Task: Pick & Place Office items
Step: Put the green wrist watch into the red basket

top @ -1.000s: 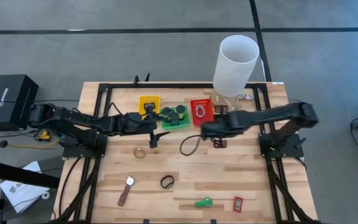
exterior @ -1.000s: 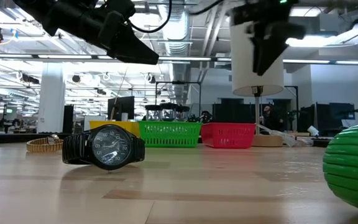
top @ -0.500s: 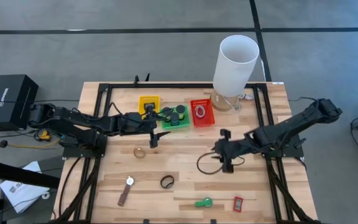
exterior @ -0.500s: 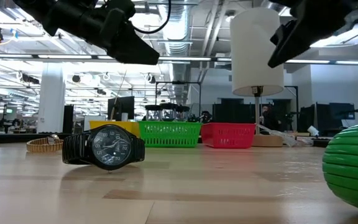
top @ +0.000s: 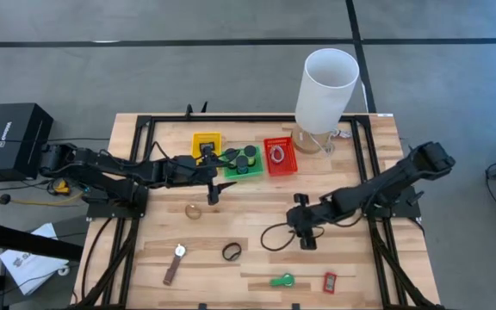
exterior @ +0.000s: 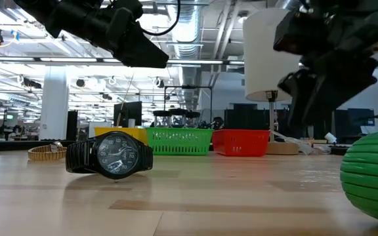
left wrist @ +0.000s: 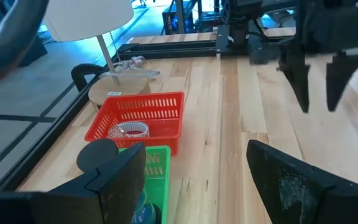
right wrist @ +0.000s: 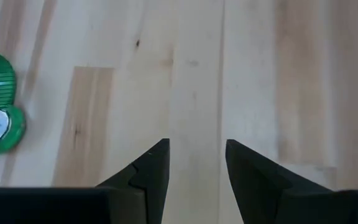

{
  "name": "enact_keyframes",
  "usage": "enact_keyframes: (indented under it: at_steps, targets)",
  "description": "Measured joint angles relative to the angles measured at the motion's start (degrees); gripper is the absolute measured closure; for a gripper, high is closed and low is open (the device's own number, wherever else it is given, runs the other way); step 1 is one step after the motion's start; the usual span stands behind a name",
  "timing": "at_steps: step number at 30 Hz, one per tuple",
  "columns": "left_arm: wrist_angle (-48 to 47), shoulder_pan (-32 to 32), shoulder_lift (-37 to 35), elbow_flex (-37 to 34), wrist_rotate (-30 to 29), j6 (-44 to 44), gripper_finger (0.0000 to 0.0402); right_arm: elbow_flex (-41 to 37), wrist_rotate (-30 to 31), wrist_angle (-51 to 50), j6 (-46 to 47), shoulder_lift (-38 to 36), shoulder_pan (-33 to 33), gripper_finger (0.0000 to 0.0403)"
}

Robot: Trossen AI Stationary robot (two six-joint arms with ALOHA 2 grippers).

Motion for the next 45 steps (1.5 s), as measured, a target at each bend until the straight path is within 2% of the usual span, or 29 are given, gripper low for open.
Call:
enact_keyframes:
  at_steps: [6, 8, 12, 17, 20, 28, 32, 38, 45]
  targets:
    - [0.02, 0.00, 0.00, 0.00, 0.00, 0.11, 0.0128, 0.05, -1.07, 3.84, -0.17, 4.18, -2.01, 0.0252]
    - [0.08, 0.19, 0.00, 0.00, 0.00, 0.13, 0.0128, 0.47, -4.04, 4.33, -0.96, 5.07, -3.01, 0.0246]
    - [0.48, 1.12, 0.00, 0.00, 0.02, 0.15, 0.0128, 2.24, -8.42, 3.78, -6.01, 6.20, -4.83, 0.0227]
    - [0.96, 2.81, 0.00, 0.00, -0.02, 0.03, 0.0128, 3.80, -8.55, 2.00, -14.97, 6.08, -6.77, 0.0203]
    - [0.96, 3.19, 0.00, 0.00, -0.02, -0.02, 0.0128, 4.68, -8.55, 1.91, -16.09, 6.08, -7.84, 0.0195]
    - [0.96, 2.53, 0.00, 0.00, -0.04, -0.88, 0.0128, 8.57, -10.18, 5.29, -19.50, 6.08, -8.46, 0.0196]
    - [0.96, 1.45, 0.00, 0.00, 0.00, -1.01, 0.0128, 9.64, -13.56, 7.53, -19.66, 6.08, -8.66, 0.0197]
    - [0.86, -0.86, 0.00, 0.00, -0.02, -0.22, 0.0128, 10.99, -14.31, 7.42, -14.65, 6.05, -4.22, 0.0194]
    - [0.90, -4.24, 0.00, 0.00, 0.02, -1.52, 0.0128, 10.99, -12.67, 9.07, -5.46, 6.08, 5.32, 0.0177]
